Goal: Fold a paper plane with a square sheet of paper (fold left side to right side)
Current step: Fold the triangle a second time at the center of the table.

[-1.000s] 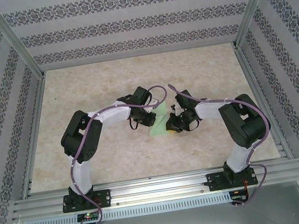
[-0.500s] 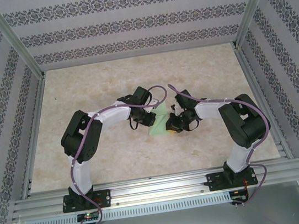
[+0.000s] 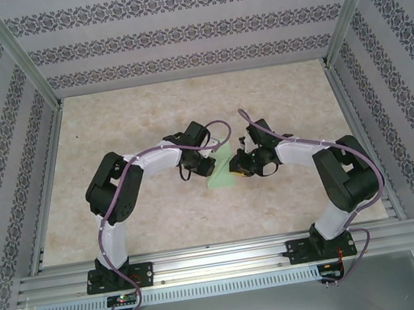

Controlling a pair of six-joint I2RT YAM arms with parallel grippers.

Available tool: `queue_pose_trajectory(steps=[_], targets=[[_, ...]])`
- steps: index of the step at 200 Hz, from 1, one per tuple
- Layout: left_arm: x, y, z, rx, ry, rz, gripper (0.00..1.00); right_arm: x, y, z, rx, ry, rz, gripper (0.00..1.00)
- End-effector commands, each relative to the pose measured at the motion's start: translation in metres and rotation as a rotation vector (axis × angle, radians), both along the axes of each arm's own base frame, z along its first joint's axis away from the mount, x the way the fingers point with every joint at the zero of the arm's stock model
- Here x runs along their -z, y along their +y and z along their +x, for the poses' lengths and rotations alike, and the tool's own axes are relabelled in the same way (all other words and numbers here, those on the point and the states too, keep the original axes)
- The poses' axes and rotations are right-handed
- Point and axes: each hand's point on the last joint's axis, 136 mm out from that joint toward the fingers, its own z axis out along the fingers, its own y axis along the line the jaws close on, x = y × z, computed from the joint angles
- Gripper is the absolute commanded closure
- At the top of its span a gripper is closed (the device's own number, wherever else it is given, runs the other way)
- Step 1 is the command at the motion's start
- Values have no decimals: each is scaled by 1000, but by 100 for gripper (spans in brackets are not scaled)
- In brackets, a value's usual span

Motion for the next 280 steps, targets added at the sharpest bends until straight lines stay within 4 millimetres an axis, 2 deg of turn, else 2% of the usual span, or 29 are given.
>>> queue_pose_trajectory(steps=[1, 24, 70, 123, 167, 280], targets=[[11, 5, 0, -11, 22, 11, 89, -11, 10, 14, 34, -42, 65, 85], [7, 2, 1, -7, 18, -2, 89, -4, 8, 16, 39, -21, 35, 86], [-3, -3, 4, -6, 4, -31, 89, 26, -2, -3, 42, 81, -33, 87], [-13, -5, 5, -5, -6, -52, 89, 47, -10, -15, 30, 138, -91, 87], [-17, -5, 6, -5, -17, -52, 88, 53, -13, -18, 18, 155, -114, 87], [-30, -5, 10, -8, -55, -64, 88, 54, -13, -20, 11, 157, -121, 87]])
